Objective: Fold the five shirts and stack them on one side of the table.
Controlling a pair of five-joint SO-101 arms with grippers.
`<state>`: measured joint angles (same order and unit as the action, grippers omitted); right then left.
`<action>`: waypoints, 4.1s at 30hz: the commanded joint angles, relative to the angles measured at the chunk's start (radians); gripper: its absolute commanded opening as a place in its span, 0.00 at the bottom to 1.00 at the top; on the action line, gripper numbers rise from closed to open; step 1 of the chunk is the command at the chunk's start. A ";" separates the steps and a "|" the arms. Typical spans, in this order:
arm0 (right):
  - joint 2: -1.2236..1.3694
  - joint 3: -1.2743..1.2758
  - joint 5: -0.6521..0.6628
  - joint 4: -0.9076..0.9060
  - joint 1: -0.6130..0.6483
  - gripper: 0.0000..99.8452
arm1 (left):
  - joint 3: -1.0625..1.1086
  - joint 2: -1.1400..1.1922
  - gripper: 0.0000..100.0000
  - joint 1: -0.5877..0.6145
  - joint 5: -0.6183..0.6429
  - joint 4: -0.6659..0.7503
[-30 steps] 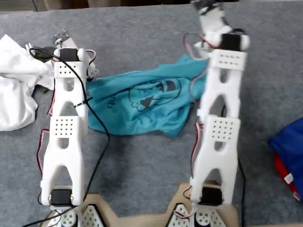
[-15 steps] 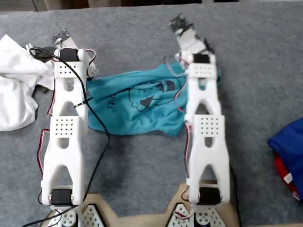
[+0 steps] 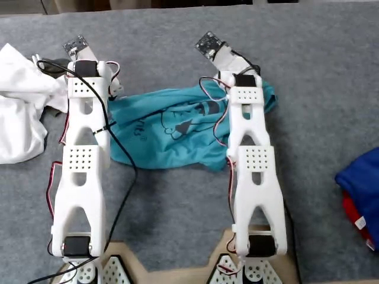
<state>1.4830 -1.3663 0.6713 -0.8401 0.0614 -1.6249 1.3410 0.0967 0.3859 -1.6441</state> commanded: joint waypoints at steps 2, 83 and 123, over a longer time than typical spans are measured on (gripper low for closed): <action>0.001 -0.010 0.026 -0.054 -0.035 0.01 | -0.049 -0.021 0.02 0.011 -0.002 0.015; -0.196 -0.107 -0.345 -0.377 -0.162 0.26 | -0.049 -0.019 0.02 0.008 -0.003 0.029; -0.196 -0.007 -0.485 -0.358 -0.131 0.02 | -0.049 -0.019 0.02 0.008 -0.005 0.029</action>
<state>1.3495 -1.3249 0.1880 -1.1147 -0.0414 -1.6249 1.3410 0.0967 0.3859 -1.6272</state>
